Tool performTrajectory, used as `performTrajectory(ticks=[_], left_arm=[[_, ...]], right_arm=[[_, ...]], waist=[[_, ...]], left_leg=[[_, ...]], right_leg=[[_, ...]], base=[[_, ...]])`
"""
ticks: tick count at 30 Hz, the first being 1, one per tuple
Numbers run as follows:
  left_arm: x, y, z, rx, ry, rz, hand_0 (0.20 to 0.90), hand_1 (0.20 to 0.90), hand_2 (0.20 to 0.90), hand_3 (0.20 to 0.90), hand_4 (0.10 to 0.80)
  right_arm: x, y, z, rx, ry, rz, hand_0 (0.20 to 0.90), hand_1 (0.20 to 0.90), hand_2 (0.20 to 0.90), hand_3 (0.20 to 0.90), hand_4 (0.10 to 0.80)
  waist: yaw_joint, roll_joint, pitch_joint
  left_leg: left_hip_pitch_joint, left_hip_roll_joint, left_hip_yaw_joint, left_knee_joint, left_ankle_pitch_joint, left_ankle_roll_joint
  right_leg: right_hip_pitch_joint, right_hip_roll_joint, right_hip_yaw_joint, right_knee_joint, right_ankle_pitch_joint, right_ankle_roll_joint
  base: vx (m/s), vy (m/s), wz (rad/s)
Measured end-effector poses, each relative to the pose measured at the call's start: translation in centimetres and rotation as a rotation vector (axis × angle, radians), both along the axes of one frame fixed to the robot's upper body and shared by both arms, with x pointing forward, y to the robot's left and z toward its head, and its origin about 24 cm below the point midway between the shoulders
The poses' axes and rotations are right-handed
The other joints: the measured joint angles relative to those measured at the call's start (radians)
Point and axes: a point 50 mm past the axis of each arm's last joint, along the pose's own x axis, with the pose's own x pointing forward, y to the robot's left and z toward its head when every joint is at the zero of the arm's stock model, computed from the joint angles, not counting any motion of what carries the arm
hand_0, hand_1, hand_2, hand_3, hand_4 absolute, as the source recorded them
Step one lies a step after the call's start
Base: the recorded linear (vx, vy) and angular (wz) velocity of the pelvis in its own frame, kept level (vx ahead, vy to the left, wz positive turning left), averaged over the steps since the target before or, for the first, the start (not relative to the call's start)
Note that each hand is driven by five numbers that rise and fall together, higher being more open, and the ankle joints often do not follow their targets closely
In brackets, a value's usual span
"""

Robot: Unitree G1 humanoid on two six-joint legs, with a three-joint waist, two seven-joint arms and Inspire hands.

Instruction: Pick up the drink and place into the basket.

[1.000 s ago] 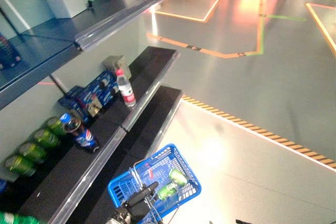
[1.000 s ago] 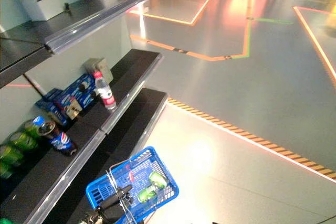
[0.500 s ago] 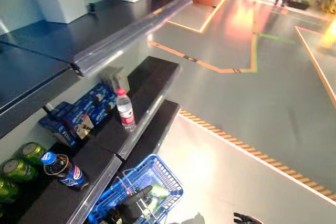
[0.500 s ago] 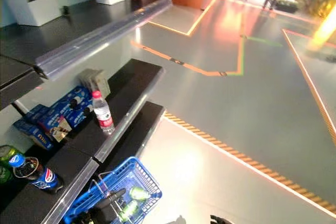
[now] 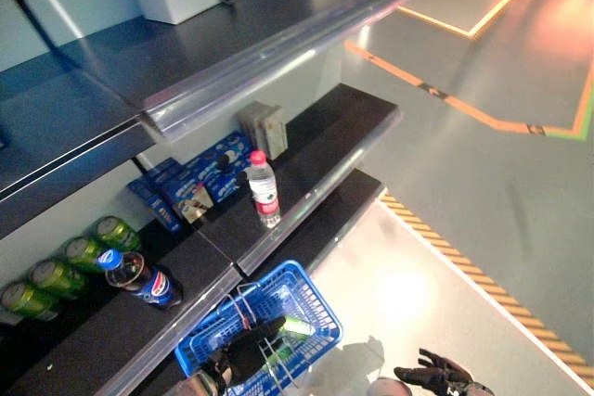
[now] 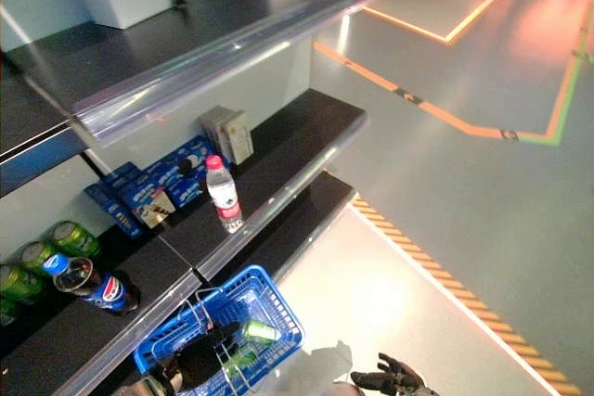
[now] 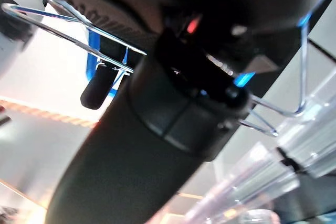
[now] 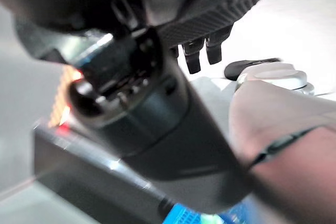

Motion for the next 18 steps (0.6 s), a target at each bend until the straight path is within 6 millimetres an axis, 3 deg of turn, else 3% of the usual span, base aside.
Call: performTrajectory(ticks=[3, 9, 11, 13, 14, 15, 17, 18], left_arm=[[-0.8, 0.0, -0.3, 0.003, 0.019, 0.01, 0.3, 0.3, 0.3, 0.2, 0.1], [-1.0, -0.5, -0.3, -0.009, 0.005, 0.017, 0.3, 0.3, 0.3, 0.2, 0.1], [-0.5, -0.7, -0.2, -0.016, -0.014, 0.016, 0.3, 0.3, 0.3, 0.2, 0.1], [0.2, -1.0, 0.1, -0.024, -0.041, 0.005, 0.3, 0.3, 0.3, 0.2, 0.1], [1.3, -1.5, 0.4, -0.031, -0.067, -0.009, 0.3, 0.3, 0.3, 0.2, 0.1], [1.8, -2.0, 0.5, -0.048, -0.081, -0.017, 0.3, 0.3, 0.3, 0.2, 0.1], [1.2, -2.1, 0.3, -0.056, -0.069, 0.001, 0.3, 0.3, 0.3, 0.2, 0.1], [0.5, -2.0, 0.0, -0.051, -0.053, 0.006, 0.3, 0.3, 0.3, 0.2, 0.1]], right_arm=[[-0.5, 0.1, -0.2, -0.002, 0.018, -0.003, 0.9, 0.9, 0.9, 0.9, 0.8], [-0.4, 0.6, -0.3, -0.002, 0.054, 0.05, 0.9, 0.9, 0.9, 0.9, 0.8], [-0.7, 0.6, -0.4, -0.001, 0.071, 0.056, 0.9, 0.9, 0.9, 0.9, 0.8], [-0.8, 0.7, -0.5, -0.001, 0.083, 0.062, 0.9, 0.9, 0.9, 0.9, 0.8], [-1.0, 0.5, -0.5, -0.005, 0.089, 0.051, 0.9, 0.9, 0.9, 0.9, 0.8], [-1.0, 0.1, -0.4, -0.015, 0.091, 0.038, 0.9, 0.9, 0.9, 0.9, 0.8], [-0.8, -0.2, -0.3, -0.029, 0.081, 0.034, 0.9, 0.9, 0.9, 0.9, 0.8], [-0.8, -0.3, -0.2, -0.033, 0.075, 0.035, 0.9, 0.9, 0.9, 0.9, 0.8]], waist=[[0.006, -0.003, -0.001], [0.038, 0.031, -0.019], [0.04, 0.032, -0.03], [0.045, 0.043, -0.029], [0.039, 0.037, -0.03], [0.039, 0.053, -0.029], [0.044, 0.053, -0.017], [0.044, 0.045, -0.014]], left_leg=[[-0.011, 0.017, -0.01, 0.018, 0.003, -0.014], [-0.058, 0.038, -0.07, 0.037, 0.021, -0.031], [-0.095, 0.037, -0.066, 0.041, 0.045, -0.025], [-0.146, 0.031, -0.018, 0.029, 0.098, -0.013], [-0.181, 0.021, 0.033, 0.026, 0.14, 0.005], [-0.183, 0.022, 0.111, -0.03, 0.174, 0.053], [-0.169, 0.037, 0.266, -0.053, 0.141, 0.145], [-0.162, 0.04, 0.296, 0.032, 0.111, 0.167]], right_leg=[[0.033, 0.016, -0.01, 0.002, -0.013, -0.012], [0.109, 0.045, -0.064, -0.083, -0.01, -0.017], [0.129, 0.057, -0.085, -0.133, 0.003, -0.026], [0.15, 0.063, -0.151, -0.181, 0.019, -0.034], [0.161, 0.056, -0.217, -0.208, 0.026, -0.038], [0.161, 0.054, -0.268, -0.224, 0.038, -0.045], [0.173, 0.039, -0.332, -0.224, 0.039, -0.051], [0.183, 0.019, -0.355, -0.22, 0.035, -0.045]], base=[[0.082, -0.288, 0.66], [0.011, -0.245, 0.54], [-0.117, -0.116, 0.8], [-0.181, -0.061, 1.25], [-0.154, -0.005, 1.61], [-0.18, 0.016, 1.56], [-0.164, 0.029, 1.0], [-0.148, 0.044, 0.66]])
